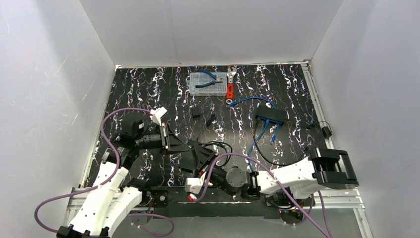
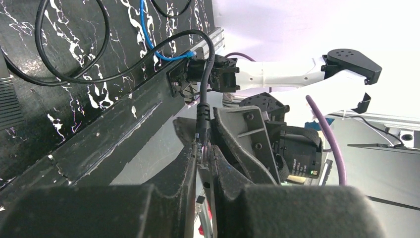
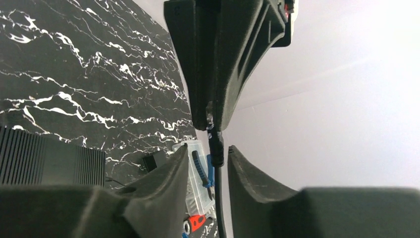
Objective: Insert the plug into the switch port
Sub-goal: Pick up the connector from the center of the board.
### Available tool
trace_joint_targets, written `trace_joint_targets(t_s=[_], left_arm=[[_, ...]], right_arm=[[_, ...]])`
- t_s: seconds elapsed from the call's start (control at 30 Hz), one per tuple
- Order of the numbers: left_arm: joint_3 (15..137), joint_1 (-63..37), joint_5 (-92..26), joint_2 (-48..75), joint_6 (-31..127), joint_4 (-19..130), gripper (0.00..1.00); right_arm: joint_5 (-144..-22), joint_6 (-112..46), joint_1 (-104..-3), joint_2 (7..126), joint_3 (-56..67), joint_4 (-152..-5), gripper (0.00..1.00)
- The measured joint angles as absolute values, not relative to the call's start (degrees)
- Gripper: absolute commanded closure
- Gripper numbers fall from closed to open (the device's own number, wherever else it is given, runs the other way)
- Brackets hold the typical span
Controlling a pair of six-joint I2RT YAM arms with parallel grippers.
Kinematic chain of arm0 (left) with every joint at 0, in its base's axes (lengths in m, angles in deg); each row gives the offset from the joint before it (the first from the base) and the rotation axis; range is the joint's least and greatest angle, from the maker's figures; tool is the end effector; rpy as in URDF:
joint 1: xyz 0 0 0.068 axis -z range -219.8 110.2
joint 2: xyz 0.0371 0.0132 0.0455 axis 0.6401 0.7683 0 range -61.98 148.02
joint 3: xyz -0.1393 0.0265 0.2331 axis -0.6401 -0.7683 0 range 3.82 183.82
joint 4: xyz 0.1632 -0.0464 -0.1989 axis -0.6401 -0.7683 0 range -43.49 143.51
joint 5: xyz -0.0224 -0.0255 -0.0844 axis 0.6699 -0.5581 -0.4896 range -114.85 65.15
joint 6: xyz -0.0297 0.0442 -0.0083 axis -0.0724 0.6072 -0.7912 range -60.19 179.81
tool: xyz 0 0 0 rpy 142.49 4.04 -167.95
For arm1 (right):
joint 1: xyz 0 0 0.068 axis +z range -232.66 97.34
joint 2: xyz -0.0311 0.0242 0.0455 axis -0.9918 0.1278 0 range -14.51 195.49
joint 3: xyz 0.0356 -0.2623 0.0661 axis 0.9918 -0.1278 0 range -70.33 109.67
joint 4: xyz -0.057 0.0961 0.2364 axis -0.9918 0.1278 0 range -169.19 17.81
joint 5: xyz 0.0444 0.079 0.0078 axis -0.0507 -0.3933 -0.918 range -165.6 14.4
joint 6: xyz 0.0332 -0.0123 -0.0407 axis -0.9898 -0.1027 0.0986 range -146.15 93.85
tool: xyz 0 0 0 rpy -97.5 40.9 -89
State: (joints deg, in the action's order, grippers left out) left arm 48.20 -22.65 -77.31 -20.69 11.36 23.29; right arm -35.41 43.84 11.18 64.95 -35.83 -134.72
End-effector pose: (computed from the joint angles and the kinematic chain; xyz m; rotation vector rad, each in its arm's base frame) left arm 0.1334 -0.0707 0.3172 0.0435 2.2474 -1.6042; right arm 0.0038 0.2879 0.2609 -1.2160 0.7556 -0.1430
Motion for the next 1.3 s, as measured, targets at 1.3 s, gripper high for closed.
trace_joint_targets(t_s=[1.3], left_arm=[[46.5,-22.7,-88.4,-17.2,27.1,24.2,1.0]], right_arm=[[-78.2,-1.6,-4.7,39.7,-27.4,-84.3,0.45]])
